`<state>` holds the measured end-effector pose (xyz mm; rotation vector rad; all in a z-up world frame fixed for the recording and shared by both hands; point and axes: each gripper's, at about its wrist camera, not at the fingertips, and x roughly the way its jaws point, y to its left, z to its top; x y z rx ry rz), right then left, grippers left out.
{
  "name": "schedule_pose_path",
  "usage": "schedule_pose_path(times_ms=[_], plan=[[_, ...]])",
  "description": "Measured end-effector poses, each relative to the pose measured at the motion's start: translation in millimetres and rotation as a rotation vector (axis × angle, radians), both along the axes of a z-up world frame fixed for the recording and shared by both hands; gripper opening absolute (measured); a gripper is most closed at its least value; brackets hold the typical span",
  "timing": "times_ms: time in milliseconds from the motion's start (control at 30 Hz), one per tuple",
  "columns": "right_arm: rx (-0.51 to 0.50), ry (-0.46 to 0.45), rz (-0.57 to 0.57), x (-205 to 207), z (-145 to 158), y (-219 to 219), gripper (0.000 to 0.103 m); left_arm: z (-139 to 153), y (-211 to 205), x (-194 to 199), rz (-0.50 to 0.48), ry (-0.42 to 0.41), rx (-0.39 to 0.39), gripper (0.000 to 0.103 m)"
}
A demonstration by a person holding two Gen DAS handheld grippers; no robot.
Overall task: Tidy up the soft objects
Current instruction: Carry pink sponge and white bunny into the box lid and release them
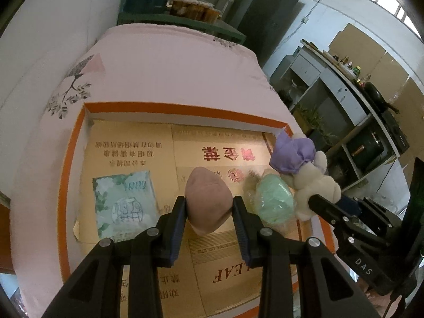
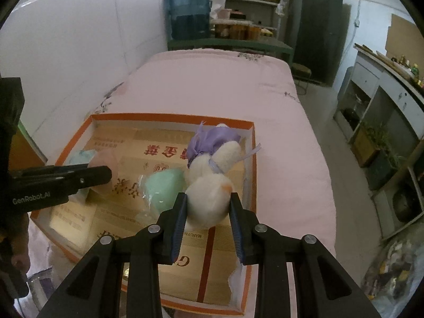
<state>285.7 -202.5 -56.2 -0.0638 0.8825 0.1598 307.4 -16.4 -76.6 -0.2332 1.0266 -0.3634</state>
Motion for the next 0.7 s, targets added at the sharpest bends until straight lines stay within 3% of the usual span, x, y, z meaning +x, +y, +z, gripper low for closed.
schedule_pose_path(times_ms=[467,700], plan=[[-0.018,0.032,0.020,3.5,-14.9,6.2,0.036,-9.0,2.3,3.2,-0.003,0.034,-0.011,0.038],[-0.025,0.031,0.019,2.2,-18.4,4.1,0.041,2.4,-5.8,-6.1,-0.016,-0.011,0.005,0.056]])
